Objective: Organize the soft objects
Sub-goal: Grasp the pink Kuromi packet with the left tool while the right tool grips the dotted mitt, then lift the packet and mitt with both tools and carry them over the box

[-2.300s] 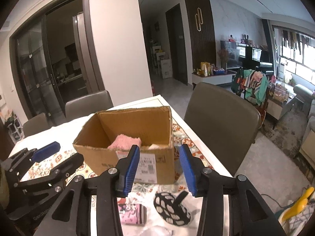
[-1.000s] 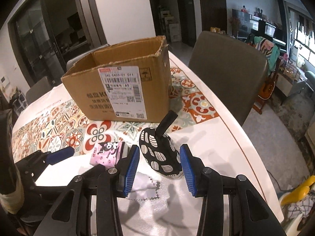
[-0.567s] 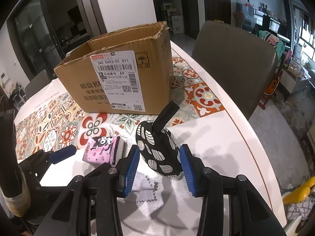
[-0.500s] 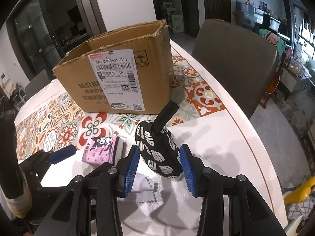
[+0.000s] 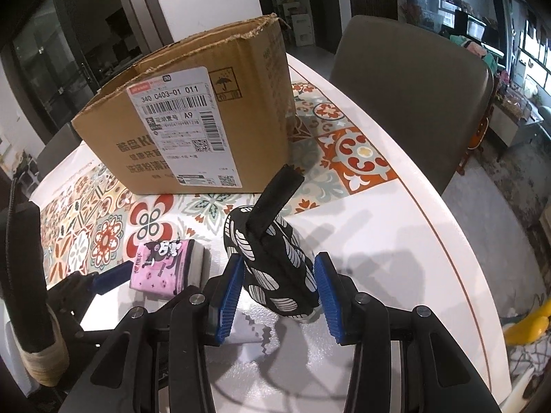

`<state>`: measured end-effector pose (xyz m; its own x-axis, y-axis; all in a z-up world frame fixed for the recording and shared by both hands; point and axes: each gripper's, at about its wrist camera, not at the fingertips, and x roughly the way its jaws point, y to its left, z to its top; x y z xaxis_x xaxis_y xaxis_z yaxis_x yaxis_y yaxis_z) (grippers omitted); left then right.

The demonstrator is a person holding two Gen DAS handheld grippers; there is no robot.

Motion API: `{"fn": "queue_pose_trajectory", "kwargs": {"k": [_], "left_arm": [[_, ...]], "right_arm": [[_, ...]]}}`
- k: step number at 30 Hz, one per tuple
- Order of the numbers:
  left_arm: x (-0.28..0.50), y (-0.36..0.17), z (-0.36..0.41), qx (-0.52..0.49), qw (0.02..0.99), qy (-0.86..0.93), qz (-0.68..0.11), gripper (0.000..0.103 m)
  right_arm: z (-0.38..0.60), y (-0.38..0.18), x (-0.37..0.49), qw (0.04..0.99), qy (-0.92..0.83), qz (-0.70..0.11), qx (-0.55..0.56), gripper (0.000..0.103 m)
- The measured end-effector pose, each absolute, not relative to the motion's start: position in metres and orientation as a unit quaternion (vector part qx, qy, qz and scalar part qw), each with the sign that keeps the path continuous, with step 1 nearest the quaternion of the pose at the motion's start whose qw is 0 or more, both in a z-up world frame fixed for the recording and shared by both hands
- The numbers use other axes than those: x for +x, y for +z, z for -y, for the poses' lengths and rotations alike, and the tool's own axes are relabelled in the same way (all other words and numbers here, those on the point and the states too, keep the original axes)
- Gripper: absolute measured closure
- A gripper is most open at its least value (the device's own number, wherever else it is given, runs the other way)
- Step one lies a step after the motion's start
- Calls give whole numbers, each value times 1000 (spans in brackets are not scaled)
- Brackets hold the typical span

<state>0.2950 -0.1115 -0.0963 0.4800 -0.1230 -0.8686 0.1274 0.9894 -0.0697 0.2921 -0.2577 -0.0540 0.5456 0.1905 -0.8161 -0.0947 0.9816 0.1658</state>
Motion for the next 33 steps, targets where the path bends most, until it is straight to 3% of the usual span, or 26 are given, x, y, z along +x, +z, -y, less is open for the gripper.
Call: {"fn": "queue_pose_trajectory", "kwargs": {"k": [6, 16, 33], "left_arm": [[298, -99, 106, -4, 859, -81, -505, 26], [291, -91, 100, -12, 863, -89, -497, 27], [265, -55, 78, -15, 886, -89, -455, 27]], "right_arm": [[255, -58, 293, 875, 80, -476, 46, 60], [249, -59, 287, 877, 75, -473, 45, 74], [233, -37, 266, 896, 72, -437, 32, 79]]}}
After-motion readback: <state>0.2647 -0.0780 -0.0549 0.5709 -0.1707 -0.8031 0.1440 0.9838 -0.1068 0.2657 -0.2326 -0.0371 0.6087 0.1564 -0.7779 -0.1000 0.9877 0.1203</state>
